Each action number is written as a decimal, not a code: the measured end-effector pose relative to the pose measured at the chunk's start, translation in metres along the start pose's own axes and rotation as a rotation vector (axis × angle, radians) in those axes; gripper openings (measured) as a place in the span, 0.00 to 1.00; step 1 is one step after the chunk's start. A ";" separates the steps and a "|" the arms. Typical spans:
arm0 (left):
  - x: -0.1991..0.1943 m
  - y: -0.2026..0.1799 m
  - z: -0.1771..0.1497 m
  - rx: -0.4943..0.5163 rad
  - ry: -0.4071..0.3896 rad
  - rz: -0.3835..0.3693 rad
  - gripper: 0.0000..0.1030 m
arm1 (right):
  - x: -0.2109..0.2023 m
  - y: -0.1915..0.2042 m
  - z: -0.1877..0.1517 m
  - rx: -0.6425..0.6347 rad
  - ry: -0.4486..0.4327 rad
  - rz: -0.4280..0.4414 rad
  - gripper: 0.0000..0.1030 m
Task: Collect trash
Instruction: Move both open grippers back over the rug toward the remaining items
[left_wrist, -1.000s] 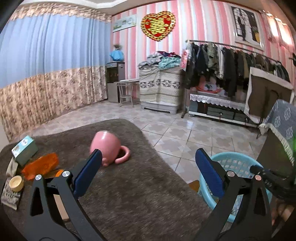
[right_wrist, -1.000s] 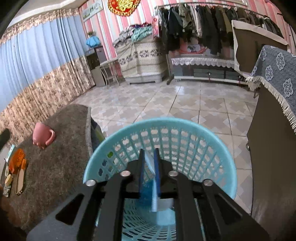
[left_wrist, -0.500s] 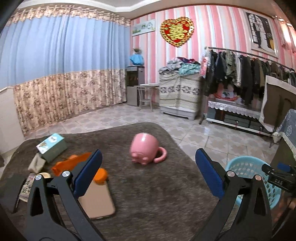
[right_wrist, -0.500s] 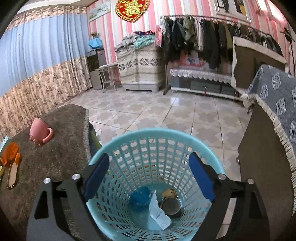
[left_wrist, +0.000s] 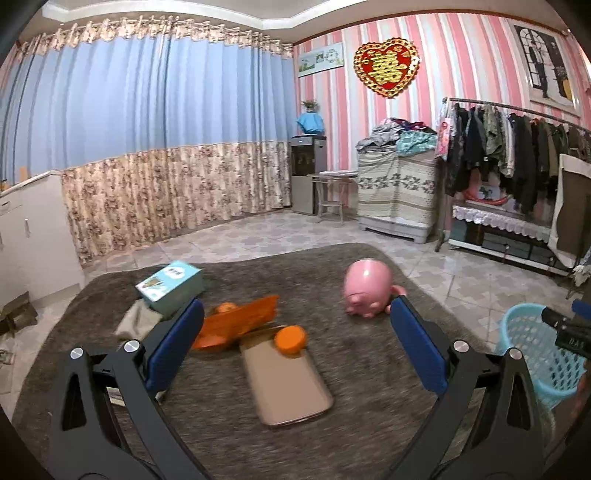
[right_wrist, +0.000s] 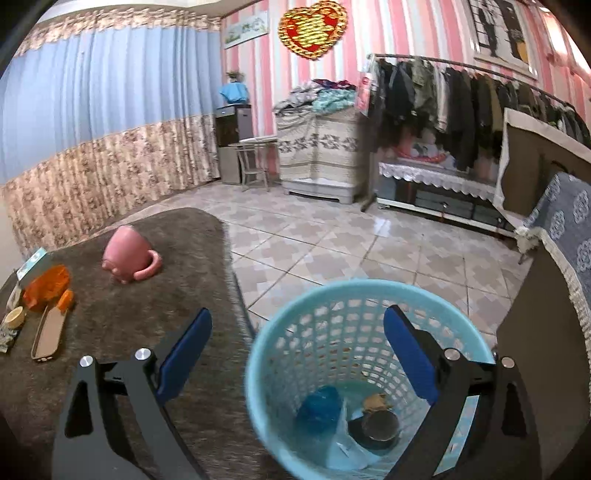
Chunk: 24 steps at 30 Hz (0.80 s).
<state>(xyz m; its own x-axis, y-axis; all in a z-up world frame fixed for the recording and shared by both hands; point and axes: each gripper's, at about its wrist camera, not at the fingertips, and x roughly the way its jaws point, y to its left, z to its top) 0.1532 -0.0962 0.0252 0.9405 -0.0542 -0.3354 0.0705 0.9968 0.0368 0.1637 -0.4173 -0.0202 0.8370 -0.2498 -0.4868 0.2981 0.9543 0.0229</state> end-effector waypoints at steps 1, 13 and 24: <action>-0.001 0.007 -0.002 -0.005 0.004 0.009 0.95 | 0.000 0.006 0.000 -0.013 0.000 0.005 0.90; 0.006 0.086 -0.027 -0.103 0.075 0.099 0.95 | 0.000 0.078 -0.004 -0.162 0.013 0.055 0.90; 0.016 0.135 -0.042 -0.147 0.095 0.174 0.95 | 0.001 0.115 -0.010 -0.177 0.043 0.138 0.90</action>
<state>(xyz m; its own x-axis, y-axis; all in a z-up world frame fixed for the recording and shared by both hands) 0.1640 0.0399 -0.0149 0.8985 0.1181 -0.4228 -0.1456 0.9888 -0.0333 0.1936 -0.3065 -0.0271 0.8431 -0.1110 -0.5262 0.0937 0.9938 -0.0596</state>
